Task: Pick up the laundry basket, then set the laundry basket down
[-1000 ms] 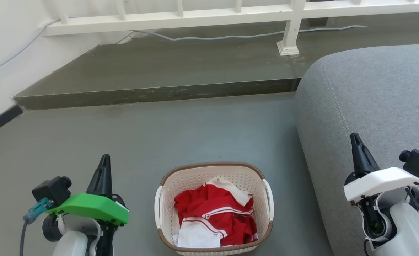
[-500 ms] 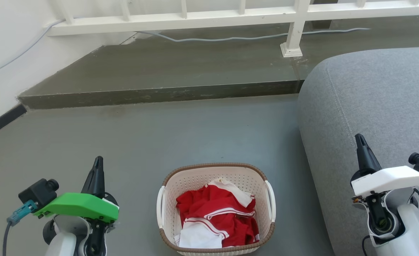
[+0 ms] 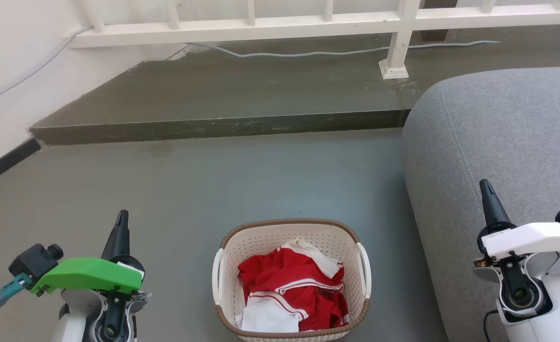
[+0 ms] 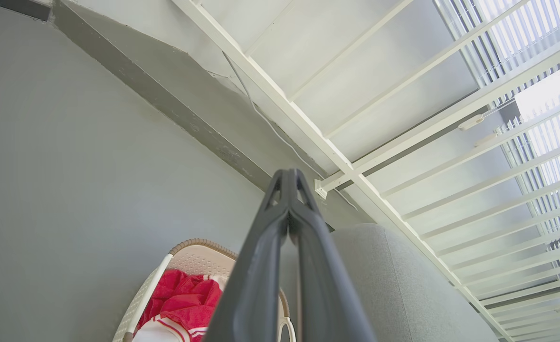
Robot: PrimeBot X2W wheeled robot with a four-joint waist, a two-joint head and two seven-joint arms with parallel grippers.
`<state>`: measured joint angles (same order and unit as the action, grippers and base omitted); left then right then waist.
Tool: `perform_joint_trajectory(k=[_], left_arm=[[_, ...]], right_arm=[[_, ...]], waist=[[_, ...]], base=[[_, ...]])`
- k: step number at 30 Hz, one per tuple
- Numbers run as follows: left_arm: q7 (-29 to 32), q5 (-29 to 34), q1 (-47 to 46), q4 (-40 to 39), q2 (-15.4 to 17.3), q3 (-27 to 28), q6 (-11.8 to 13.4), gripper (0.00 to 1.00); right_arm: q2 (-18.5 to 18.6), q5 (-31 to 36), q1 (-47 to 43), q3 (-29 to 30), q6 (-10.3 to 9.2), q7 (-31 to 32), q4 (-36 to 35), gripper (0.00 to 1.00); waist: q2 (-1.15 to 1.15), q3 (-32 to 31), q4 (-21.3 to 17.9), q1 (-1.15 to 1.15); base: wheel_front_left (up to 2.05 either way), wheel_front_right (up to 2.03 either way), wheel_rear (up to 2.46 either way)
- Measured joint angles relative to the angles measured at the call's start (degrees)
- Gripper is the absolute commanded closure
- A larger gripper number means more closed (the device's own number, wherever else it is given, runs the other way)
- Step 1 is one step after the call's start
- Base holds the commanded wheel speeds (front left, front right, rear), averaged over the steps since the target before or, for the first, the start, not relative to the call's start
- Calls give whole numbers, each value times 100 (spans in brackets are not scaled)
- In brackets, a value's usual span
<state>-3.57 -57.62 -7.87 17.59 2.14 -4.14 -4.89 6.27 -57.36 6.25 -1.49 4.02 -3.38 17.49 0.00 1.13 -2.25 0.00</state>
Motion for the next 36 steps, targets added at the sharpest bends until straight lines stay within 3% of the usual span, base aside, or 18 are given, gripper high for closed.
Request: perform_joint_trajectory(k=[36], left_arm=[[727, -2434, 131, -115, -12, 628, -141, 100]], right_arm=[[-279, -2444, -64, 691, 199, 705, -63, 100]], waist=[[0, -71, 164, 0]], base=[[0, 0, 0]])
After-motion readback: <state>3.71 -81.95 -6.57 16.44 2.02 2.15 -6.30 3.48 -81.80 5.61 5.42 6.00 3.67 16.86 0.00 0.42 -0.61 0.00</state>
